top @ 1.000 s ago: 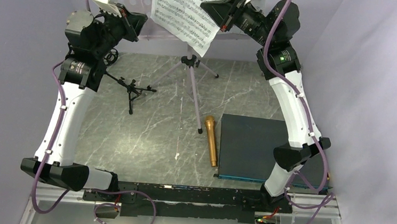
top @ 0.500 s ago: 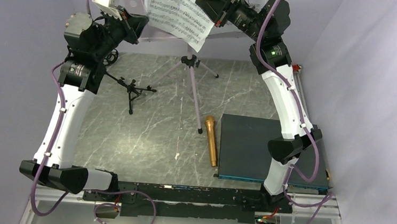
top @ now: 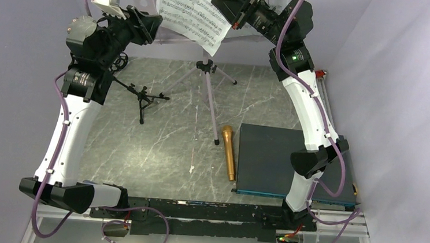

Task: Set up the instrument practice props

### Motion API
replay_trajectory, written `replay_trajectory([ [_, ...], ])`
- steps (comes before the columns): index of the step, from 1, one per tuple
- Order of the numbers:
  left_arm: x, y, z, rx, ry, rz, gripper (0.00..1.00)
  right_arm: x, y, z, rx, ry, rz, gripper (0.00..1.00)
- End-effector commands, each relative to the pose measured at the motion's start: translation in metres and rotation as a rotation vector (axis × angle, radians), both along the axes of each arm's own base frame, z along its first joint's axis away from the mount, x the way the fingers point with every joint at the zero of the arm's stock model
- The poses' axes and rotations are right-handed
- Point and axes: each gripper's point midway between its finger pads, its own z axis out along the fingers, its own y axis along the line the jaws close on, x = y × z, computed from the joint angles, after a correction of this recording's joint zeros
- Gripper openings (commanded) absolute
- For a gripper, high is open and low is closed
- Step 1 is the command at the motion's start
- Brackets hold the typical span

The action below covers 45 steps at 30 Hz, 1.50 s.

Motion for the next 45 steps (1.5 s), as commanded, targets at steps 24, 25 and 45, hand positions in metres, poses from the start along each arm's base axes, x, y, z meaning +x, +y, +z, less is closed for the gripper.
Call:
replay_trajectory([
  [24, 0.007, -0.008, 0.036, -0.113, -0.078, -0.041, 0.12, -0.017, -0.011, 0.03, 0.04, -0.099, -0.015, 0.0],
  [25, 0.006, -0.008, 0.036, -0.112, -0.079, -0.043, 0.09, -0.016, -0.011, 0.029, 0.041, -0.097, -0.014, 0.0],
  [45, -0.012, -0.002, 0.039, -0.115, -0.235, -0.034, 0.03, -0.008, -0.001, 0.03, 0.069, -0.082, 0.004, 0.0],
])
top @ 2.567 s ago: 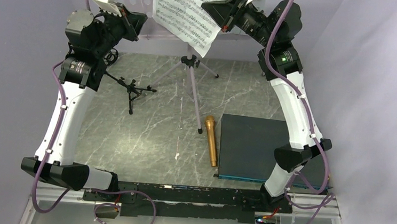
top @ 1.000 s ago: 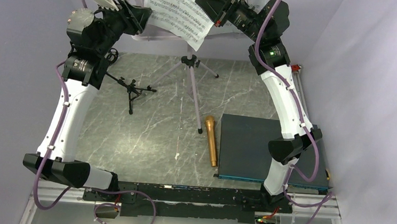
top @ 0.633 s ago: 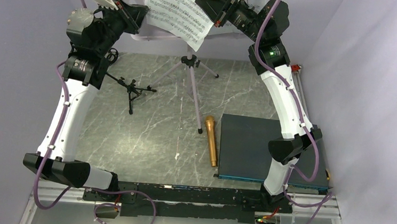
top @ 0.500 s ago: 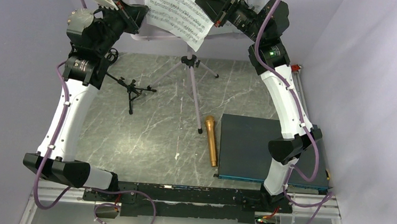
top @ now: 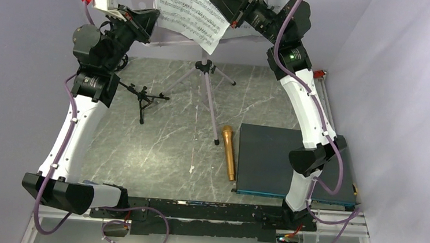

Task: Set up the instrument practice props

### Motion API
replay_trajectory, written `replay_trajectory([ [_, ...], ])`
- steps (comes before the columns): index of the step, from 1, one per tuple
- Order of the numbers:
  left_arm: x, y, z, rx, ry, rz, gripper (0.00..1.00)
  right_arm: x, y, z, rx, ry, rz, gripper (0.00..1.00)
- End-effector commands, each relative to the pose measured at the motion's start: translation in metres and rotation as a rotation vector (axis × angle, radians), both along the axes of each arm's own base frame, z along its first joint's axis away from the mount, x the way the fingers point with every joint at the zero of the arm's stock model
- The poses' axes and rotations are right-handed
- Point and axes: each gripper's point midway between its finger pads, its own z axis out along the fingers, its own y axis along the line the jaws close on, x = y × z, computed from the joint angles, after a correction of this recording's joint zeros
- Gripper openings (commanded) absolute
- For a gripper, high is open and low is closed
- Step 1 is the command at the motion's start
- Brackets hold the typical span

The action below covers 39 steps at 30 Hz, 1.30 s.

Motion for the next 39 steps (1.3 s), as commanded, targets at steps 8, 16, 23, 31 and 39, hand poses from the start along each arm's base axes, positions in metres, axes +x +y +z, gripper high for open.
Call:
replay_trajectory([
  [8, -0.025, -0.005, 0.032, 0.043, -0.187, -0.038, 0.03, -0.012, 0.003, 0.031, 0.068, -0.075, 0.004, 0.0],
  [16, -0.022, -0.01, 0.026, 0.066, -0.179, -0.057, 0.03, -0.018, 0.017, 0.029, 0.061, -0.085, 0.028, 0.0],
  [23, -0.022, -0.011, 0.024, 0.073, -0.176, -0.064, 0.03, -0.024, 0.039, 0.023, 0.042, -0.094, 0.04, 0.0],
  [31, -0.024, -0.004, 0.02, 0.071, -0.167, -0.024, 0.32, -0.025, 0.05, 0.018, 0.036, -0.092, 0.047, 0.0],
  [39, -0.03, 0.011, 0.02, 0.091, -0.173, 0.06, 0.6, -0.025, 0.048, 0.017, 0.031, -0.093, 0.016, 0.0],
])
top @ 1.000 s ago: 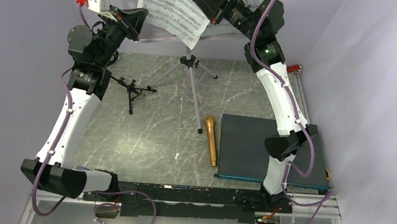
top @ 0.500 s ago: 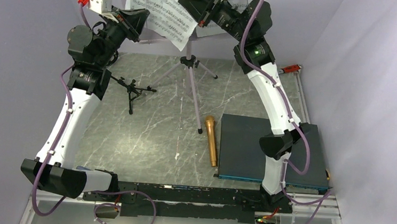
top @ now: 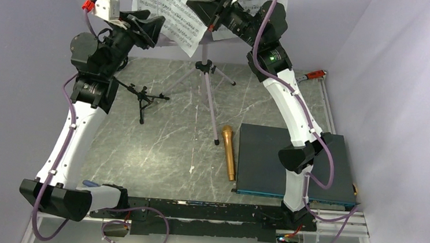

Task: Set up the instrument practice props

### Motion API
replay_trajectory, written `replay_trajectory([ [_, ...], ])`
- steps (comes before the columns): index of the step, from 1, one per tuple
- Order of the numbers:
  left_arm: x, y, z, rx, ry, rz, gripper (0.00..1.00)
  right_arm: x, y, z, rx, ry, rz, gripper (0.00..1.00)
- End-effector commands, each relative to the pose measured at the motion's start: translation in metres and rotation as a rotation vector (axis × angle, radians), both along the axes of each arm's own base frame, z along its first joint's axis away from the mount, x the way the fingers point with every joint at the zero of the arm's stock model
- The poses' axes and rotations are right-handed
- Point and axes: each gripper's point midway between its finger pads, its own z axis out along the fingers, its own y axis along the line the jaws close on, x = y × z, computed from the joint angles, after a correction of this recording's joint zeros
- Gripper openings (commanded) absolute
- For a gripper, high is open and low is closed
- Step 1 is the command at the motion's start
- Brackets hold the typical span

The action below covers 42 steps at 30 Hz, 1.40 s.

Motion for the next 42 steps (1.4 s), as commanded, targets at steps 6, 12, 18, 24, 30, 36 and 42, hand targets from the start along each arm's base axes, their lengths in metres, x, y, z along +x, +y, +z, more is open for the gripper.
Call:
replay_trajectory([
  [6, -0.021, 0.033, 0.022, 0.015, -0.06, 0.181, 0.68, -0.006, -0.017, 0.018, 0.028, -0.04, -0.074, 0.27],
  [12, -0.016, 0.055, 0.016, 0.023, 0.037, 0.299, 0.72, -0.005, -0.02, 0.003, -0.005, 0.001, -0.099, 0.4],
  [18, -0.005, 0.052, 0.004, 0.076, 0.139, 0.3, 0.82, -0.01, -0.026, -0.004, -0.022, 0.011, -0.114, 0.41],
  [24, -0.001, 0.047, 0.004, 0.093, 0.161, 0.251, 0.88, -0.011, -0.033, -0.003, -0.025, -0.001, -0.147, 0.3],
  [30, -0.001, 0.053, 0.006, 0.106, 0.161, 0.249, 0.94, -0.009, -0.036, 0.009, -0.037, -0.027, -0.171, 0.06],
  [36, -0.011, 0.052, 0.017, 0.15, 0.065, 0.221, 0.94, -0.013, -0.039, 0.018, -0.034, -0.068, -0.176, 0.04],
  [42, -0.007, 0.042, 0.015, 0.206, 0.055, 0.149, 0.94, -0.015, -0.036, 0.02, -0.04, -0.082, -0.16, 0.04],
])
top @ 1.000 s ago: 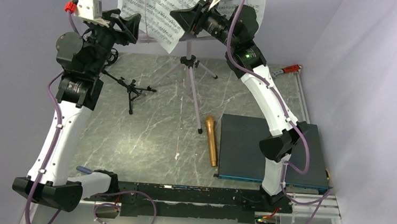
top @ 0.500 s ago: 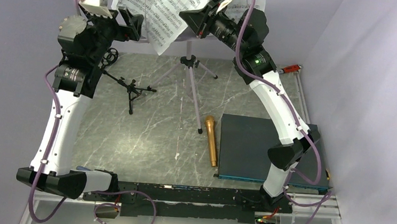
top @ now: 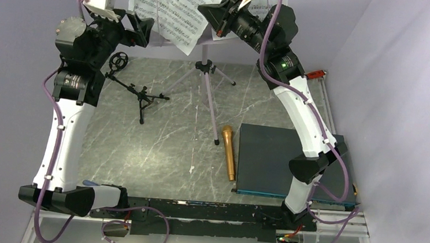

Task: Set up the instrument practice props

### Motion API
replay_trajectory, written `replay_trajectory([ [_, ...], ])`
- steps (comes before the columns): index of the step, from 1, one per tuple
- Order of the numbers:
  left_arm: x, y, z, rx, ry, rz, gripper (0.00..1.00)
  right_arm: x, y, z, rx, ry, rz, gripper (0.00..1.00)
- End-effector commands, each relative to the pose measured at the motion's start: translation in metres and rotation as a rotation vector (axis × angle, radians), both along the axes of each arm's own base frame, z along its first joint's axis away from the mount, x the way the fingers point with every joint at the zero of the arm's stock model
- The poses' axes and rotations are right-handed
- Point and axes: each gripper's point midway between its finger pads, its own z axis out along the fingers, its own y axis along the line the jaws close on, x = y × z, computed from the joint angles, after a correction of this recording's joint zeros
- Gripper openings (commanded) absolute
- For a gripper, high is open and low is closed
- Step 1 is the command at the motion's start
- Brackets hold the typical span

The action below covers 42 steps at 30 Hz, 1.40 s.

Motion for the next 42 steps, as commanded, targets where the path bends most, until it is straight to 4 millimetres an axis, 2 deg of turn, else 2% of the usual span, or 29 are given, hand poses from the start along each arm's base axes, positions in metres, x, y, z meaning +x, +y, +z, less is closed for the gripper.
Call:
replay_trajectory([
  [1, -0.009, -0.01, 0.021, 0.049, -0.079, -0.085, 0.93, -0.01, -0.006, 0.027, 0.031, -0.082, 0.001, 0.04],
  [4, -0.004, -0.01, 0.019, 0.045, -0.07, -0.097, 0.9, -0.01, -0.005, 0.027, 0.029, -0.083, 0.007, 0.04],
  [8, 0.002, -0.006, 0.016, 0.035, -0.058, -0.103, 0.79, -0.011, -0.004, 0.026, 0.023, -0.084, 0.012, 0.04],
  [15, 0.008, -0.001, 0.012, 0.018, -0.052, -0.101, 0.3, -0.01, -0.004, 0.026, 0.023, -0.087, 0.01, 0.04],
  [16, 0.008, 0.001, 0.011, 0.017, -0.052, -0.094, 0.22, -0.01, -0.004, 0.026, 0.023, -0.088, 0.01, 0.04],
  [17, 0.009, 0.002, 0.01, 0.016, -0.051, -0.085, 0.09, -0.01, -0.003, 0.025, 0.023, -0.087, 0.009, 0.04],
  [18, 0.01, 0.005, 0.009, 0.013, -0.049, -0.072, 0.03, -0.01, -0.004, 0.026, 0.023, -0.089, 0.009, 0.04],
  [26, 0.003, 0.021, 0.006, -0.007, -0.066, 0.007, 0.03, -0.008, -0.003, 0.026, 0.028, -0.09, 0.009, 0.05],
  [28, 0.001, 0.022, 0.004, -0.014, -0.064, 0.006, 0.03, -0.007, -0.002, 0.026, 0.031, -0.09, 0.009, 0.09],
  [32, -0.002, 0.022, -0.007, -0.057, -0.045, 0.005, 0.03, -0.007, -0.002, 0.027, 0.04, -0.09, 0.007, 0.24],
  [36, -0.001, 0.023, -0.022, -0.14, -0.019, 0.012, 0.03, -0.007, -0.002, 0.027, 0.039, -0.088, 0.01, 0.27],
  [42, -0.007, 0.021, -0.013, -0.268, -0.054, -0.016, 0.03, -0.007, -0.001, 0.021, 0.031, -0.076, 0.014, 0.3],
])
